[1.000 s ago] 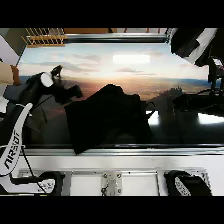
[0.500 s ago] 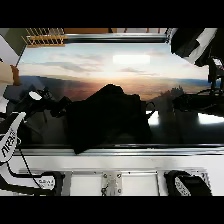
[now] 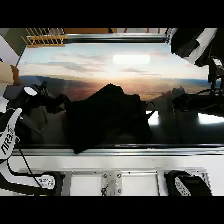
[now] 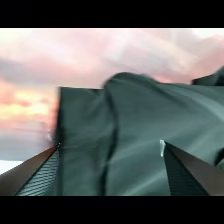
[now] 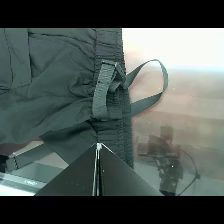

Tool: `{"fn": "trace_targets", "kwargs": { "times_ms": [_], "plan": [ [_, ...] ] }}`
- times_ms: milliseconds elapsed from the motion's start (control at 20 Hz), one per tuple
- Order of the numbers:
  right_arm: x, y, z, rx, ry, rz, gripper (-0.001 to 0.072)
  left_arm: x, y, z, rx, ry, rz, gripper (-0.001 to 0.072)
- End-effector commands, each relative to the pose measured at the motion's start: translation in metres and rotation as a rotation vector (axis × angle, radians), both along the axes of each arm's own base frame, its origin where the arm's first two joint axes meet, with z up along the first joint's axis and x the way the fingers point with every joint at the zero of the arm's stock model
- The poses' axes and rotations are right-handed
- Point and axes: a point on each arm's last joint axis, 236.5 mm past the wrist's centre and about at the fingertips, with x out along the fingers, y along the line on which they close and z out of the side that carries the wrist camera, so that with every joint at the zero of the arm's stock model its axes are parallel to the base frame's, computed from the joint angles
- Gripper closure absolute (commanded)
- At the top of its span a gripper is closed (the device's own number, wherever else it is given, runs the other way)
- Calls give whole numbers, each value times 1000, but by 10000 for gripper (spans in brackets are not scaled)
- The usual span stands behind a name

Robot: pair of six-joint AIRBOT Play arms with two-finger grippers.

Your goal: Fold the clothes and pants, and hang the long-sleeved shirts on hangers.

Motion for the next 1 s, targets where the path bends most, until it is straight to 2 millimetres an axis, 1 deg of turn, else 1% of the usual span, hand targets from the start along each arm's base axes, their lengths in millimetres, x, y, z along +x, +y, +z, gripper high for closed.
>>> {"fn": "trace_targets", "kwargs": {
  "times_ms": [0,50,100,200,300,500,550,600,650,750,800,850,900,950],
  "plan": [
    [0,0,0,1,0,1,685,-13,22,-6,24,41,-4,25],
    [0,0,0,1,0,1,685,-17,24,-12,13,50,17,25],
    [1,0,-1,1,2,1,685,-21,21,-18,0,49,21,25],
    [3,0,-4,1,15,1,685,-22,7,-25,-37,30,19,25],
    [5,2,-10,8,33,3,685,-18,-6,-28,-37,8,5,25],
    [13,11,-24,54,89,15,686,-5,-37,-26,-11,-50,-44,27],
    [16,12,-30,59,107,15,686,-2,-42,-26,-7,-58,-45,143],
    [19,11,-35,60,122,14,686,-1,-43,-24,-7,-62,-46,476],
    [26,10,-41,62,128,5,686,1,-43,-21,-9,-66,-50,697],
    [46,7,-57,67,137,-19,671,9,-38,-7,-20,-77,-58,697],
    [57,6,-68,69,146,-33,489,12,-36,0,-27,-81,-62,697],
    [71,3,-82,69,154,-49,144,15,-35,8,-33,-87,-70,697],
    [88,0,-97,67,149,-68,46,18,-36,15,-35,-96,-84,697],
    [107,-4,-113,45,133,-63,46,21,-36,21,-36,-105,-90,697]
  ]
}}
